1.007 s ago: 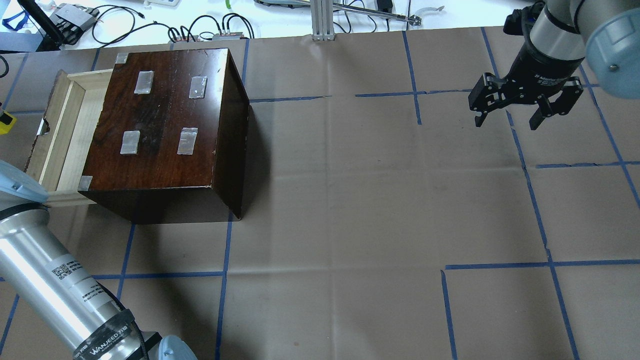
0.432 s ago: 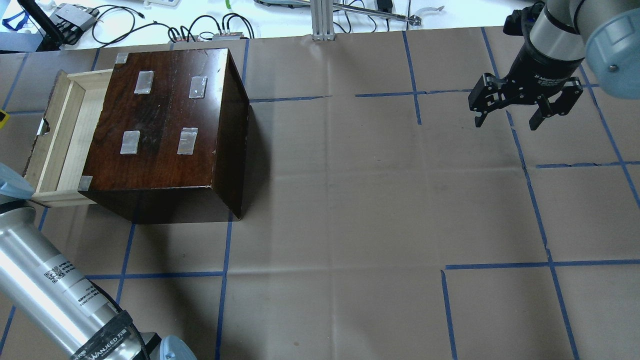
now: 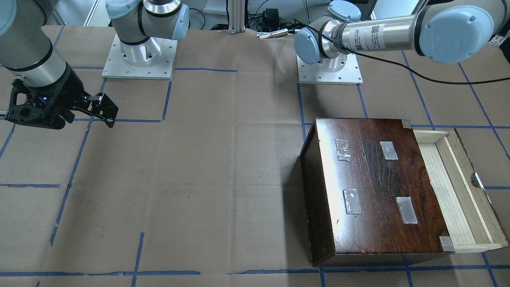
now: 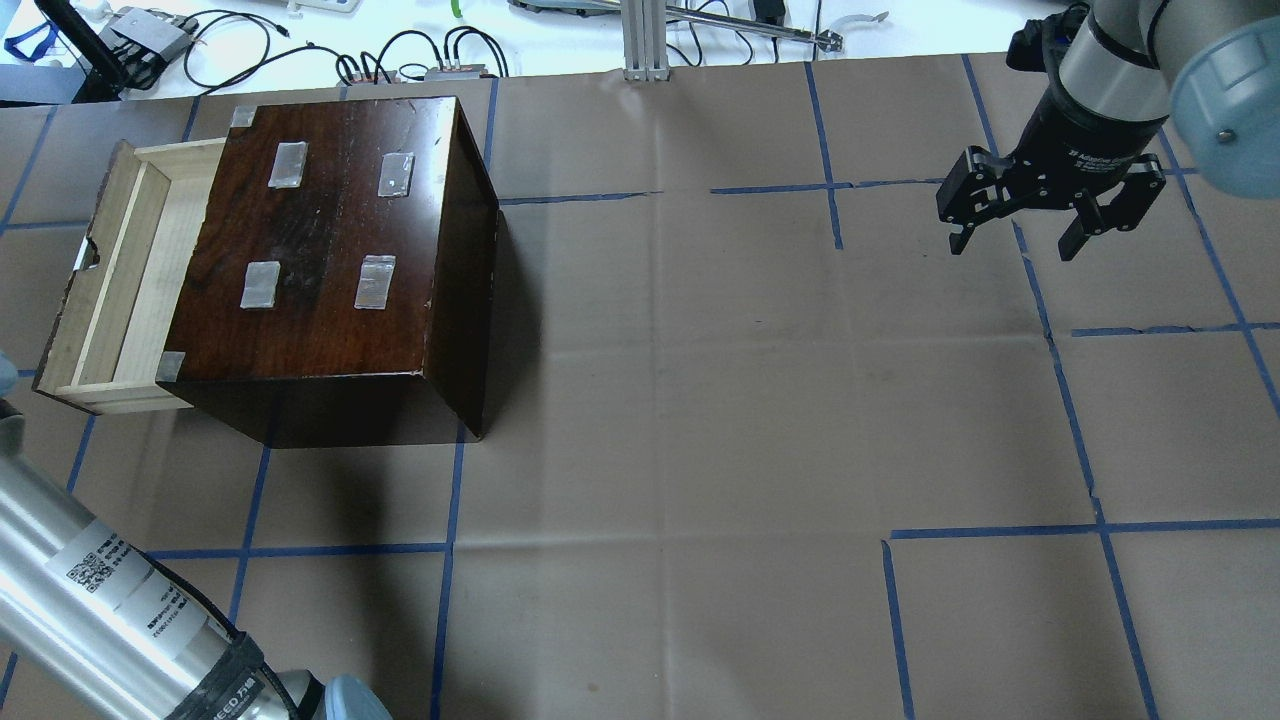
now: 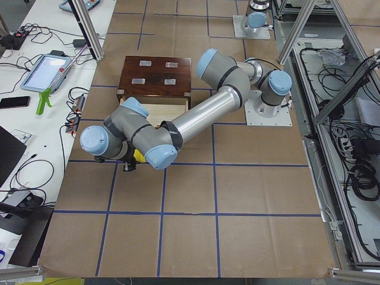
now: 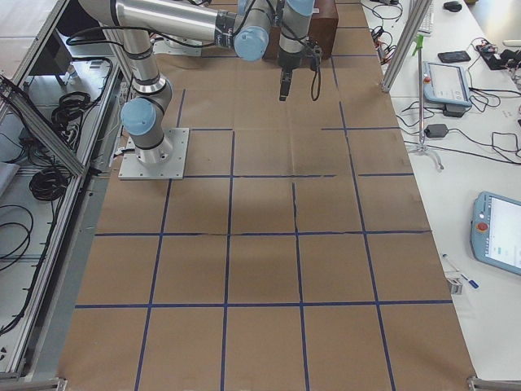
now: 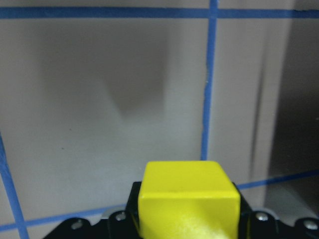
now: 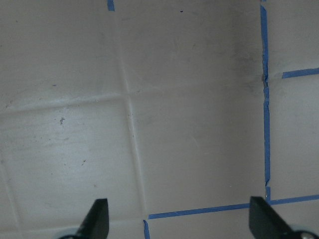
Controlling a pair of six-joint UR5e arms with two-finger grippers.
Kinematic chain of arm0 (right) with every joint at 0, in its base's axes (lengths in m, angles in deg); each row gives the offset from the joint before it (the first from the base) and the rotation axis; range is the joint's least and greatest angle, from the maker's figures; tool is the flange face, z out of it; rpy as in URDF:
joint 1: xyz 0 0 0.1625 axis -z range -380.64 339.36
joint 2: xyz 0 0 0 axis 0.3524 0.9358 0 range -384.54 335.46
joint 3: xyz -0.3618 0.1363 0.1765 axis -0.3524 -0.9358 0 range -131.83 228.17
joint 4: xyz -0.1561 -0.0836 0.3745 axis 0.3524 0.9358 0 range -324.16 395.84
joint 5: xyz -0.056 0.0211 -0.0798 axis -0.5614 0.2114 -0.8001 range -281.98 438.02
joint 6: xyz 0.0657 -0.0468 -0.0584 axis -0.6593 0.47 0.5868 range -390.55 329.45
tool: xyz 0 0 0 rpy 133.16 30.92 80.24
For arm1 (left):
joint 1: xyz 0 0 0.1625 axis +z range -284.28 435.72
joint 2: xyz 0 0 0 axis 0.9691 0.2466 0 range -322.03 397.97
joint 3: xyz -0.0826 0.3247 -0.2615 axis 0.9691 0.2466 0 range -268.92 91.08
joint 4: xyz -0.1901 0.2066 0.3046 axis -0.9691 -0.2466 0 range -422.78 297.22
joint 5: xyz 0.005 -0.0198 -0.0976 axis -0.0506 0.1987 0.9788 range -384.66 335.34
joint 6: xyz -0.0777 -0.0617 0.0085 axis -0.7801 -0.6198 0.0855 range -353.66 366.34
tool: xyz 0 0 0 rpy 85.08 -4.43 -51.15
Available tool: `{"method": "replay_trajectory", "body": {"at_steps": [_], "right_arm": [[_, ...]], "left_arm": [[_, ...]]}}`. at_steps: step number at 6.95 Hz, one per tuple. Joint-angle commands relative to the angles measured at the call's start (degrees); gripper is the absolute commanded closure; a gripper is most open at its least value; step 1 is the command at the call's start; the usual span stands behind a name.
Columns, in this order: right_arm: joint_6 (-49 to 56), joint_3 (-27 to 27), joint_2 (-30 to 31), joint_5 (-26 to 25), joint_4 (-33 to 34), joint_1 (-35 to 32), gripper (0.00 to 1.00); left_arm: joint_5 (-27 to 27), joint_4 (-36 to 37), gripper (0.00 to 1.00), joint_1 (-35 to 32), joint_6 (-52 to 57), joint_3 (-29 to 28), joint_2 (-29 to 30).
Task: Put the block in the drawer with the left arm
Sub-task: 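Lift the yellow cube with the left gripper and carry it over the open drawer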
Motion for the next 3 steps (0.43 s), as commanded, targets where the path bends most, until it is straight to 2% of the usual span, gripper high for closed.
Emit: {"method": "replay_trajectory", "body": {"at_steps": [1, 3], "right_arm": [[0.0, 0.0, 0.05, 0.0, 0.0, 0.0, 0.0], [0.09, 0.0, -0.04, 0.0, 0.0, 0.0, 0.0]], "left_arm": [[0.09, 2.39, 0.85, -1.93, -3.74, 11.18, -8.79], [0.09, 11.41, 0.84, -5.35, -9.36, 27.42, -18.89]]}}
